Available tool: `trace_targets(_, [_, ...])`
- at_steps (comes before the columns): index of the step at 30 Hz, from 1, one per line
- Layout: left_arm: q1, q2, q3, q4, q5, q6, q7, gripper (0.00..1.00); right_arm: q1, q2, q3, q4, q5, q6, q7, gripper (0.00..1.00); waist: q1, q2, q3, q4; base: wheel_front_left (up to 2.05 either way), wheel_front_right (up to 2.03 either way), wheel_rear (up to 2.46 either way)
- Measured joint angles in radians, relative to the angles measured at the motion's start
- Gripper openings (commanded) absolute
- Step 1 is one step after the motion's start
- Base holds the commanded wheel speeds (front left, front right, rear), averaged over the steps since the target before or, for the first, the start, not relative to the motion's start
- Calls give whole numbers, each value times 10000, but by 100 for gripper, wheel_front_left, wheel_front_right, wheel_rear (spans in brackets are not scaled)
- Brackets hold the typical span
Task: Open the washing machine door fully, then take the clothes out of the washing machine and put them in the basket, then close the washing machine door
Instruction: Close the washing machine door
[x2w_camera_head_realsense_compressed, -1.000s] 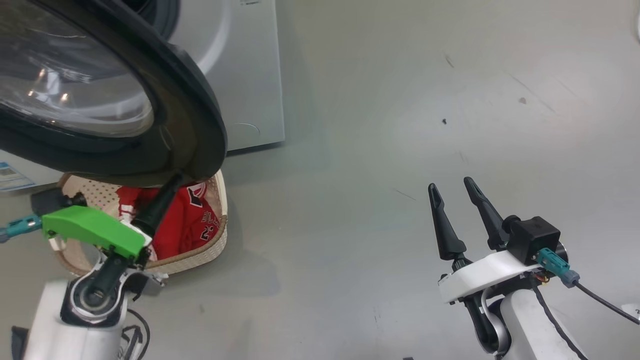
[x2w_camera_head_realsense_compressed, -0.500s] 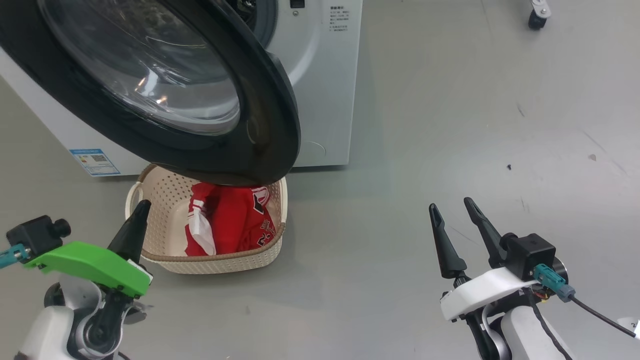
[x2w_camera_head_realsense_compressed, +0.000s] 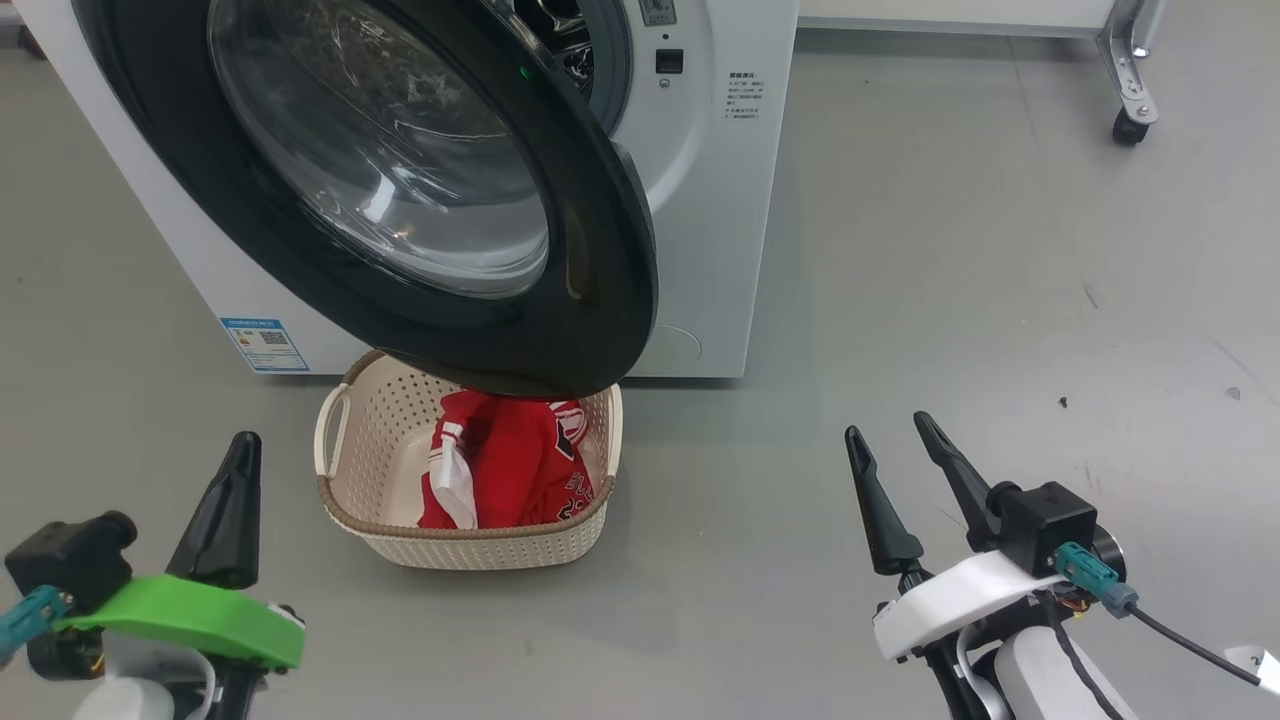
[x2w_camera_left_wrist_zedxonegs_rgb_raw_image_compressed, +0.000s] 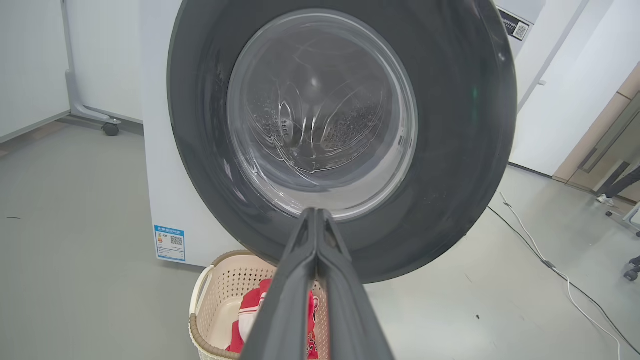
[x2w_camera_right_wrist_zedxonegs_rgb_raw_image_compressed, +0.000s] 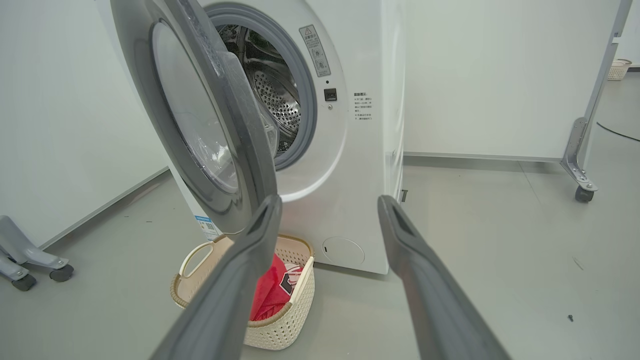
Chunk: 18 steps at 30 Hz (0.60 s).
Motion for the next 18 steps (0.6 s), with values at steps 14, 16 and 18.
trace_targets(14, [400,-54,-343,-25,1912,466,-1060,100,106,0,-121,-107,4,0,0,100,0,0,119,-87,0,0,0])
trace_targets(16, [447,-98,-401,-25,2025,466,-1062,100,106,0,-146,-109,4,0,0,100,-1,0,121,-97,0,0,0])
trace_targets(18, [485,-148,-497,-31,2132,466,-1064,100,106,0,-169,-109,4,0,0,100,0,0,113,-105,0,0,0])
